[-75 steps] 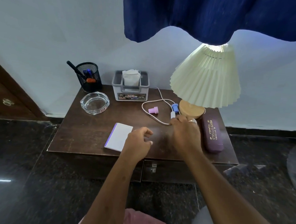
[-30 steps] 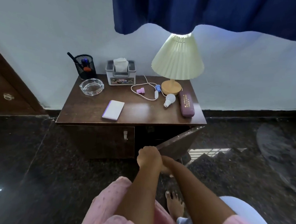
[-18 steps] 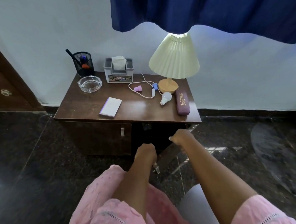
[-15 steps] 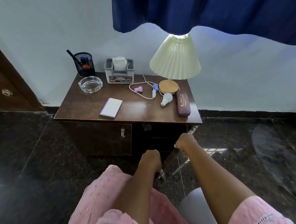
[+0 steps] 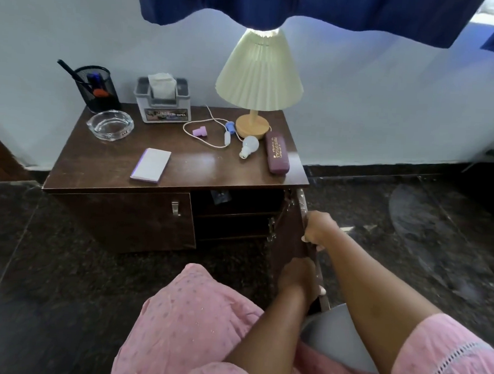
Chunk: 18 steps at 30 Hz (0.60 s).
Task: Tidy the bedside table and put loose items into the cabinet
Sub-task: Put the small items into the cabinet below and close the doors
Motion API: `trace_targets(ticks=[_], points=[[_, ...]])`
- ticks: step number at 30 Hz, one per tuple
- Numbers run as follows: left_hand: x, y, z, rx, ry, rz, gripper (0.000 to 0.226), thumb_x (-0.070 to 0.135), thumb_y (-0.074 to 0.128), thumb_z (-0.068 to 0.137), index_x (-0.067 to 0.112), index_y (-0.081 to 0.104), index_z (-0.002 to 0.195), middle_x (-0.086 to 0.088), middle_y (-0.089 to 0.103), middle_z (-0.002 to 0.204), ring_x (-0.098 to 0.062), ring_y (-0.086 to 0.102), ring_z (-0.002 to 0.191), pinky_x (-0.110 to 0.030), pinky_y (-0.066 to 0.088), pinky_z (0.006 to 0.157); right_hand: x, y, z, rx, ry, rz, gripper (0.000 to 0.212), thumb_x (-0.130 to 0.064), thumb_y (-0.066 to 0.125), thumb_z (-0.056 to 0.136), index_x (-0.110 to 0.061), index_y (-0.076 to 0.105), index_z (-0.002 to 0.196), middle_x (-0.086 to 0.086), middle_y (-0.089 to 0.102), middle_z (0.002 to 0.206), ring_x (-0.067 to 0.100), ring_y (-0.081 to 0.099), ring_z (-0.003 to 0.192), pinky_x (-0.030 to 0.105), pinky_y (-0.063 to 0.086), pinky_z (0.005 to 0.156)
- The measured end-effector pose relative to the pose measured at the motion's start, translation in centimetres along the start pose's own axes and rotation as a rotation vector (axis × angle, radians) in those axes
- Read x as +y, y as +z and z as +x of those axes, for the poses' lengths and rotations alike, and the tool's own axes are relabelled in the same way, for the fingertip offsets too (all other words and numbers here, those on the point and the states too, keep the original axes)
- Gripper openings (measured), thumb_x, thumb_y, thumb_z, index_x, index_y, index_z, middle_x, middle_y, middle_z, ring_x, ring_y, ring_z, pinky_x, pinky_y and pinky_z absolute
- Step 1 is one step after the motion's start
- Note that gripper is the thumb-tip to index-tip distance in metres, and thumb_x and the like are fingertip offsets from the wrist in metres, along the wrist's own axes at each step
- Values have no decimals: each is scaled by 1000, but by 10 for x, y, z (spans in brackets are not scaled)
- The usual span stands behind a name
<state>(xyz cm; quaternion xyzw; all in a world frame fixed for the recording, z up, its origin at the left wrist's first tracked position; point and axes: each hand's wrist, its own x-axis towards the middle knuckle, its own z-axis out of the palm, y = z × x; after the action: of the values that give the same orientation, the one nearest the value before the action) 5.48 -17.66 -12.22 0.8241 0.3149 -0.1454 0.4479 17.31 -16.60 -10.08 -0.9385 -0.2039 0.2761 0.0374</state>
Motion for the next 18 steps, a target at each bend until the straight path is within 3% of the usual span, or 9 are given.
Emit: trace_targets(ticks=[6,10,14,16,18], points=[[-4,-43,26,137,-76,57,33,18,68,81,10,66,113,-12,66,116,-29,62,110,-36,52,89,-1,4,-1,153,43,-88,29,-3,49,87,-3,59,115,16,62,117,35,60,109,36,49,83],[-10,-81,39,251,-130,-69,36,21,76,76,20,69,111,-7,66,119,-24,62,111,-31,51,92,-6,13,1,242,119,-1,31,-5,37,96,-3,52,122,16,61,120,34,58,114,39,48,86],[-24,-117,51,258,-192,-200,34,19,77,76,18,68,109,-8,64,117,-23,64,105,-32,52,92,-15,20,8,254,168,20,36,-8,30,100,0,48,130,17,59,125,33,53,119,40,45,90],[-39,-137,57,250,-237,-284,31,21,79,75,17,68,104,-9,67,111,-23,67,101,-36,54,91,-30,23,4,323,73,-134,45,-5,42,95,1,36,139,16,51,131,32,47,123,40,47,91],[-63,-158,59,278,-300,-402,26,20,76,77,12,68,100,-10,68,101,-25,69,96,-39,56,89,-56,27,-3,461,-147,-287,45,-6,53,89,-2,42,133,13,48,127,31,47,119,39,47,90]])
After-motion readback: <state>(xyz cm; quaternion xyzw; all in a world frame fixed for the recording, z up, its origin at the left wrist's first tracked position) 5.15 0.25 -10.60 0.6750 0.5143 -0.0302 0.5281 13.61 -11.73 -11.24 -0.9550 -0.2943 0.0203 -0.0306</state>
